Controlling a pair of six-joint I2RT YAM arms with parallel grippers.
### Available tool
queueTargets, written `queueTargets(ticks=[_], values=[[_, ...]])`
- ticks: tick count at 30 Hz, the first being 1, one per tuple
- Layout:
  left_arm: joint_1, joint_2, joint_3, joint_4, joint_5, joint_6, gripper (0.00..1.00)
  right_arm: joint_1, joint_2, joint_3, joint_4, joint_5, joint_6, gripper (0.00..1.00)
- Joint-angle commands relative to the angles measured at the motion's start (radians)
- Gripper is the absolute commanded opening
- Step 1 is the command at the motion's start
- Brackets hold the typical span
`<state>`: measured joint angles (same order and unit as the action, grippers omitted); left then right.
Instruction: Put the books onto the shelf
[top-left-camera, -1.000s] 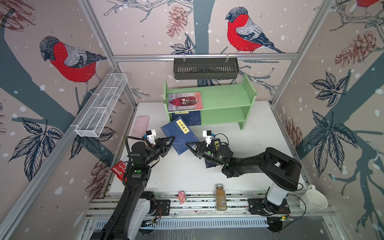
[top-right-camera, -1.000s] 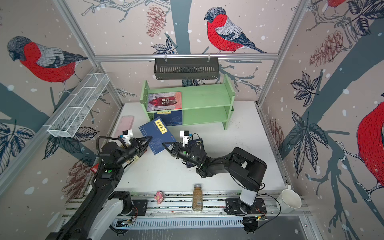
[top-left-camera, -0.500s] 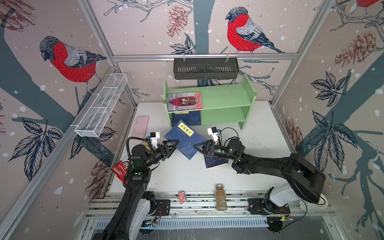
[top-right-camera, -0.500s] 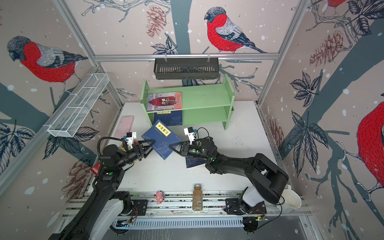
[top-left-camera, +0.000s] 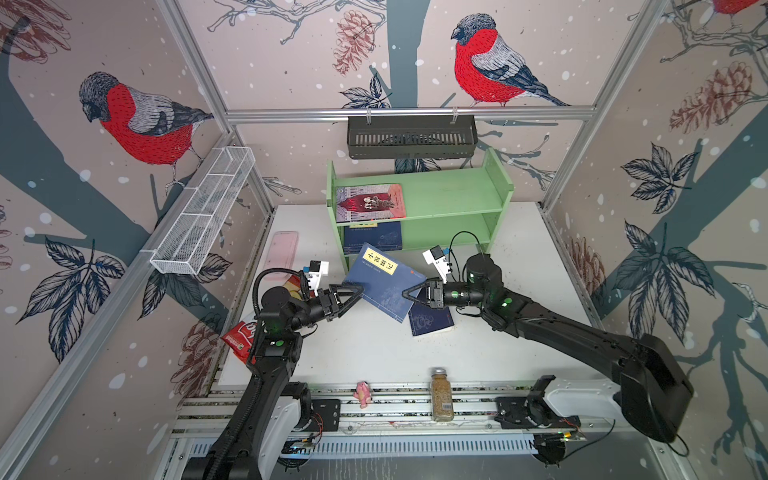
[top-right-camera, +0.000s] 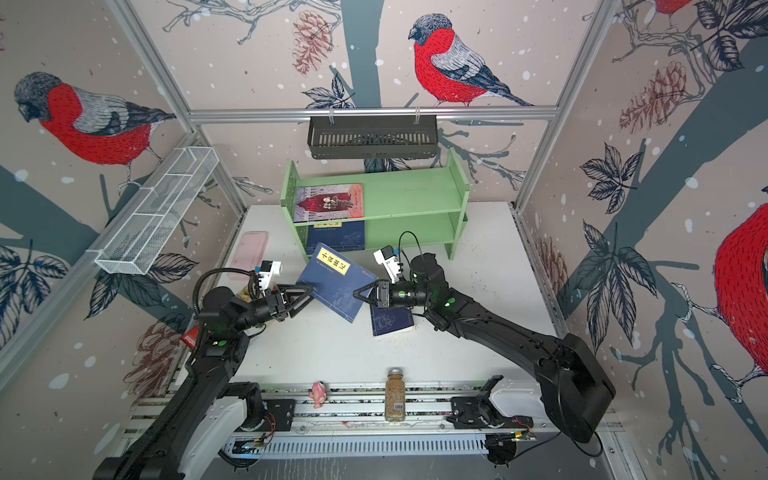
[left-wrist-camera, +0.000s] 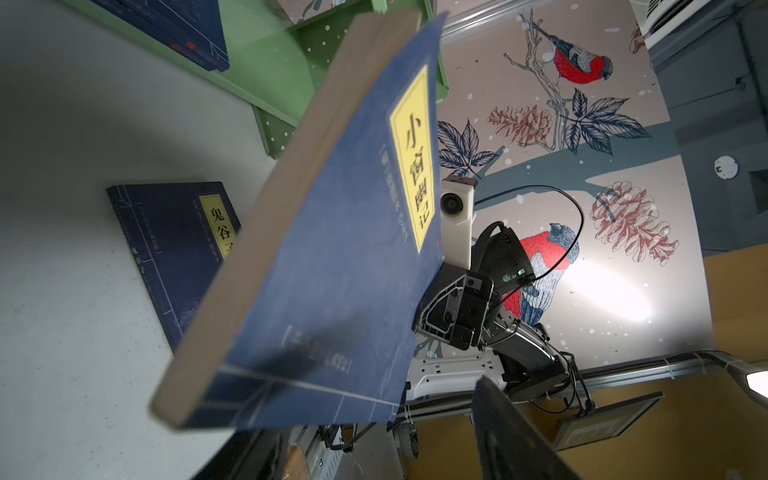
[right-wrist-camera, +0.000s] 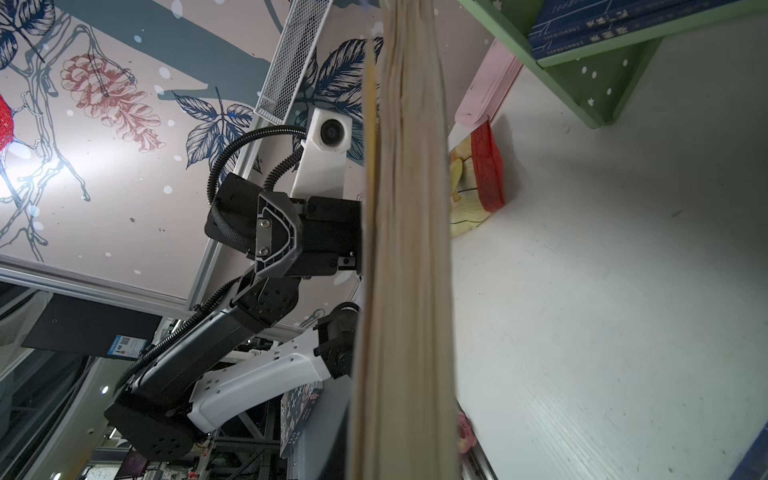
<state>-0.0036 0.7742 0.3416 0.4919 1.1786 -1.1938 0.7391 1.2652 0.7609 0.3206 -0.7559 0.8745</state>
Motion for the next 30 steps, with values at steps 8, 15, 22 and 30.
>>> queueTargets(ticks=[8, 15, 22, 30], values=[[0.002, 0.014, 0.007, -0.022, 0.04, 0.123, 0.71, -0.104, -0.102, -0.048, -0.067, -0.171, -0.062, 0.03], [0.003, 0.069, 0.037, -0.085, 0.041, 0.226, 0.71, -0.107, -0.122, -0.038, -0.092, -0.239, -0.098, 0.03], [0.002, 0.073, 0.059, -0.172, 0.057, 0.34, 0.71, -0.135, -0.154, -0.011, -0.189, -0.249, -0.147, 0.03], [0.002, 0.072, 0.062, -0.104, 0.07, 0.284, 0.72, -0.156, -0.166, 0.012, -0.265, -0.267, -0.186, 0.03]])
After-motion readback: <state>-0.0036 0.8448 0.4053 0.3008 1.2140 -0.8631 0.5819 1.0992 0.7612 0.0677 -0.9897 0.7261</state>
